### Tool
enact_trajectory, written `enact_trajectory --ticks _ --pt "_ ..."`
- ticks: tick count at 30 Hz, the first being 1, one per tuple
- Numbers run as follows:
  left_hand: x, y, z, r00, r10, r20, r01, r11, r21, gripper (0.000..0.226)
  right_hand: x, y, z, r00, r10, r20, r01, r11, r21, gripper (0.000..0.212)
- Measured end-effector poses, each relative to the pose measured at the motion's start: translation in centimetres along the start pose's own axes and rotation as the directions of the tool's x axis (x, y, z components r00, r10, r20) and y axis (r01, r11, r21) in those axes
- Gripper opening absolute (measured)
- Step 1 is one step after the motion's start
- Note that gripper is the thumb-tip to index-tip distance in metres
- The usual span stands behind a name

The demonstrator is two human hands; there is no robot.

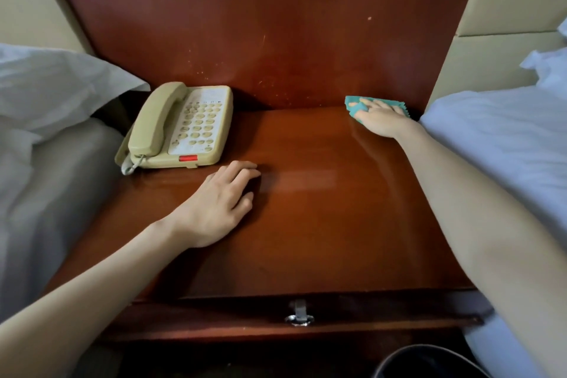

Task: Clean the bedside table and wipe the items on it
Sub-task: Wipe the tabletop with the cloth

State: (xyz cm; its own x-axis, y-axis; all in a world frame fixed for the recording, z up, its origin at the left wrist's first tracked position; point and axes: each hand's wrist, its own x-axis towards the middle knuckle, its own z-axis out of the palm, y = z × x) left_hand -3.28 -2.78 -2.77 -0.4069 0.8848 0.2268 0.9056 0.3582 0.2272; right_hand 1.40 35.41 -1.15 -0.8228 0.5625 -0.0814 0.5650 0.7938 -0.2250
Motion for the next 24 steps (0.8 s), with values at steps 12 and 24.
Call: enact_trajectory --ticks 12,24 --pt "0.0 -0.1 0.0 1.000 -0.010 -0.001 0.010 1.000 -0.013 0.048 -1.5 -0.1 -0.4 0.991 0.109 -0.080 -0.107 0.994 0.019 0.057" --pt "0.2 -0.1 0.3 0.999 0.002 -0.034 -0.002 1.000 0.015 0.054 -10.0 1.8 -0.1 0.971 0.235 -0.039 -0.223 0.955 0.198 0.064"
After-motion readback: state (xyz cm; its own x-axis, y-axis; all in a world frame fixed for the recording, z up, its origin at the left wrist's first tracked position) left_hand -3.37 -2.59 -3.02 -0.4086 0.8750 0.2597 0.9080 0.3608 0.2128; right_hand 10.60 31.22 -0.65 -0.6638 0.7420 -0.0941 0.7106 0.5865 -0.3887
